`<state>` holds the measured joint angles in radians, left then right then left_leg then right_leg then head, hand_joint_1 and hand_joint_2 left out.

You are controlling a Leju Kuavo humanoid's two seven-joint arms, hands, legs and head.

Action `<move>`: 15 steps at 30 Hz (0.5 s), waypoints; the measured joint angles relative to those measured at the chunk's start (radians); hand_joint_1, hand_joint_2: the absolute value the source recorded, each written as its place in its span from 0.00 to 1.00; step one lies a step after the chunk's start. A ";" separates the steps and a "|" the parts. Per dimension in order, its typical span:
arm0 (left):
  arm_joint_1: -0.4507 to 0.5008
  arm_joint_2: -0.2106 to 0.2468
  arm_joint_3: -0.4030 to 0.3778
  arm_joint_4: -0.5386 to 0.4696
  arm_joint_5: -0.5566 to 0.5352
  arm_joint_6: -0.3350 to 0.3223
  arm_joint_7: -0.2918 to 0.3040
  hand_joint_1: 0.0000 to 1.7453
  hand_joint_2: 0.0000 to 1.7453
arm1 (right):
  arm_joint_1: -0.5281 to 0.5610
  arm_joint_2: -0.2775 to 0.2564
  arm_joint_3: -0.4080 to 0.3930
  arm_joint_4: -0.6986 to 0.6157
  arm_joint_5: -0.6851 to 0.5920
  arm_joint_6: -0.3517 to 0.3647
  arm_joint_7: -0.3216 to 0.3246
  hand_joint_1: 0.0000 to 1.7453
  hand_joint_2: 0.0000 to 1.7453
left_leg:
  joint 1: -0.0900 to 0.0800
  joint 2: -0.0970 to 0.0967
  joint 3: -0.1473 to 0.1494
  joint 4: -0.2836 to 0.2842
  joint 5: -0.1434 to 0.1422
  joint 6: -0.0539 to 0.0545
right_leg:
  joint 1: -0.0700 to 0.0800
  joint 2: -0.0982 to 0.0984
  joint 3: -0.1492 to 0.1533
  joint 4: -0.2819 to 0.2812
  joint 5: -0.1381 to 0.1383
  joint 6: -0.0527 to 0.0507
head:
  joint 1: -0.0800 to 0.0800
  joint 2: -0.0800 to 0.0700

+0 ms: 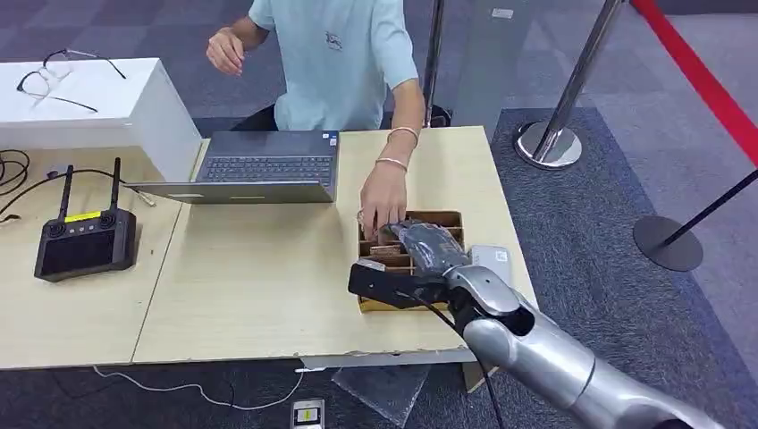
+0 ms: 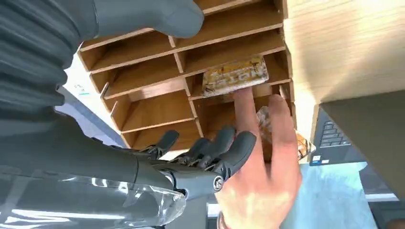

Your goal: Pass the card to the sensor for recognition and then transmit it.

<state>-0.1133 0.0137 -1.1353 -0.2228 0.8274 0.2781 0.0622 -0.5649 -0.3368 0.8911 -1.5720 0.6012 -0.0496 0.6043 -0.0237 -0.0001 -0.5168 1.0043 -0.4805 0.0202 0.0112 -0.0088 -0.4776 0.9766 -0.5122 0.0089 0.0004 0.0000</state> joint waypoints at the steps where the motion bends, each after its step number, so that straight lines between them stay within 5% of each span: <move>1: 0.000 0.000 0.000 0.000 0.000 0.000 0.000 0.00 1.00 | 0.000 0.002 0.000 0.003 0.000 0.000 -0.001 0.35 1.00 | 0.000 0.000 0.000 0.000 0.000 0.000 | 0.000 0.000 0.000 0.000 0.000 0.000 | 0.000 0.000; 9: 0.000 0.000 0.000 0.000 0.000 -0.001 0.000 0.00 1.00 | -0.001 0.013 0.000 0.029 -0.004 -0.002 -0.003 0.47 1.00 | 0.000 0.000 0.000 0.000 0.000 0.000 | 0.000 0.000 0.000 0.000 0.000 0.000 | 0.000 0.000; 15: 0.000 0.000 0.000 0.000 0.000 -0.001 0.000 0.00 1.00 | -0.001 0.014 0.001 0.043 -0.016 -0.004 -0.004 0.45 1.00 | 0.000 0.000 0.000 0.000 0.000 0.000 | 0.000 0.000 0.000 0.000 0.000 0.000 | 0.000 0.000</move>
<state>-0.1136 0.0137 -1.1353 -0.2228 0.8278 0.2770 0.0618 -0.5656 -0.3223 0.8919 -1.5294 0.5848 -0.0534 0.6001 -0.0237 -0.0001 -0.5168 1.0043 -0.4805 0.0202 0.0112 -0.0088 -0.4776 0.9767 -0.5122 0.0089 0.0004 0.0000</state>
